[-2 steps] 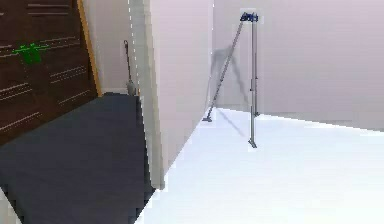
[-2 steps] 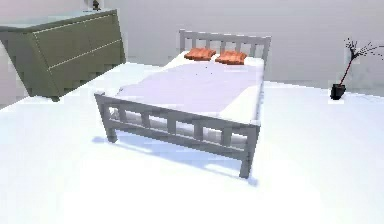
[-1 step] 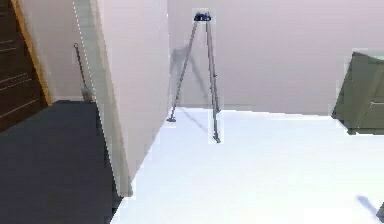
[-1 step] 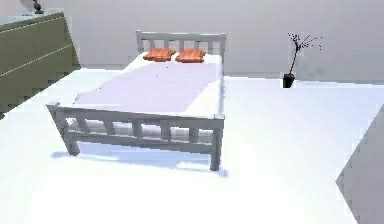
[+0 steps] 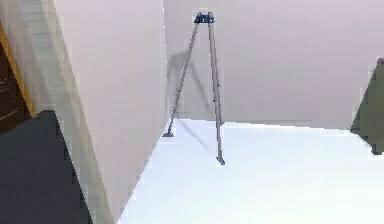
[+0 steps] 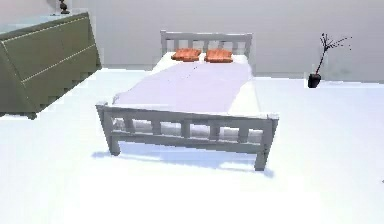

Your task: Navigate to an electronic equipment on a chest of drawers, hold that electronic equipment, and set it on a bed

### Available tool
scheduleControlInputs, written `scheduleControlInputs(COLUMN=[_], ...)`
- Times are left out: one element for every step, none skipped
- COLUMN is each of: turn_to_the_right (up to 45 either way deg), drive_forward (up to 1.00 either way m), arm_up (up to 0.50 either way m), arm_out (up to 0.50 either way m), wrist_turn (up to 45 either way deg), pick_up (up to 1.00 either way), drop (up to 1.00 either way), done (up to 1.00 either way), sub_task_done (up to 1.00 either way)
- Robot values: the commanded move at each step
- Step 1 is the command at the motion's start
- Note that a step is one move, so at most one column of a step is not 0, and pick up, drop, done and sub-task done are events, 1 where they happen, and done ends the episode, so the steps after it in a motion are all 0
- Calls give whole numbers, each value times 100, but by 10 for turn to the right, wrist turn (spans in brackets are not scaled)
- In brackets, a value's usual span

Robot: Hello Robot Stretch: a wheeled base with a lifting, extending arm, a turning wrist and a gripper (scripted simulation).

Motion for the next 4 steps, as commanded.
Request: scheduleControlInputs(turn_to_the_right=[390, 0, 0, 210], drive_forward=[0, 100, 35, 0], arm_up=[0, 0, 0, 0], arm_out=[0, 0, 0, 0], wrist_turn=[0, 0, 0, 0], pick_up=[0, 0, 0, 0], drop=[0, 0, 0, 0], done=[0, 0, 0, 0], sub_task_done=[0, 0, 0, 0])
